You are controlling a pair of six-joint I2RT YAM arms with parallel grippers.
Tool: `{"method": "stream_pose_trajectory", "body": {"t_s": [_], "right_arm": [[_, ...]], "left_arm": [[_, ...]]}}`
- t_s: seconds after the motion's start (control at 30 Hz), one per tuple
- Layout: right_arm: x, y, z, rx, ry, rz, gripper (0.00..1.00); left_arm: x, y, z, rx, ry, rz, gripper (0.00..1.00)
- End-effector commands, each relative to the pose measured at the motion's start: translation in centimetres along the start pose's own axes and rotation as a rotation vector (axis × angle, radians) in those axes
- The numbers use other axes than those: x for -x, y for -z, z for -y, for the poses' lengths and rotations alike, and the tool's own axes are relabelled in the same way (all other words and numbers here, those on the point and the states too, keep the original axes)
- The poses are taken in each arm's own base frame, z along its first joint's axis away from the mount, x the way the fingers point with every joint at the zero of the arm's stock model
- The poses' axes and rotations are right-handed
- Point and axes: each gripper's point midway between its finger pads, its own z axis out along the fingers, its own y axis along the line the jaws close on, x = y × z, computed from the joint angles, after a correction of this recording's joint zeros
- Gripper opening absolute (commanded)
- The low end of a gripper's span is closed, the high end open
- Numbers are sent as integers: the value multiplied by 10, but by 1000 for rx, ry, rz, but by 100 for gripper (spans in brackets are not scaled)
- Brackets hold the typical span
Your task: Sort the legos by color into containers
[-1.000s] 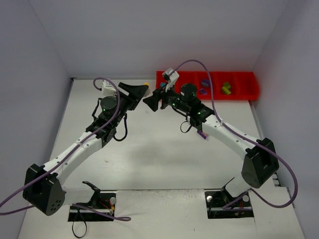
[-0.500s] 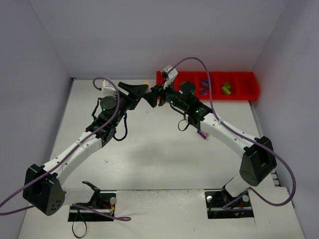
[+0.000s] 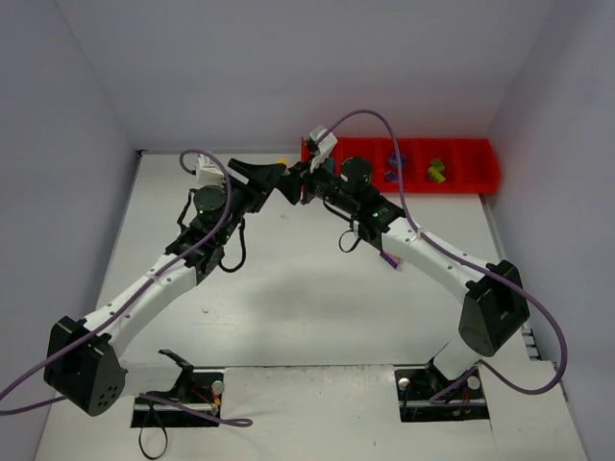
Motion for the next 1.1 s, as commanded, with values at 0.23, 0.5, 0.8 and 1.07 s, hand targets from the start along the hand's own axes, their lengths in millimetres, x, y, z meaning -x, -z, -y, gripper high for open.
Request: {"method": "stream_pose_trajectory", "body": {"t_s": [0.23,0.5,0.8,1.07], "right_arm": [[34,16,0,-28,53,78,7],[36,21,0,-31,58,74,6],[33,19,0,-25,51,69,6],[33,19,0,-20,43,71,5]], "left_arm": [[24,7,57,-168,-74,70,9],[20,8,55,-172,-112,58,52],[16,11,52,-180,-133,38,74],[13,13,49,-179,-133,27,78]]}}
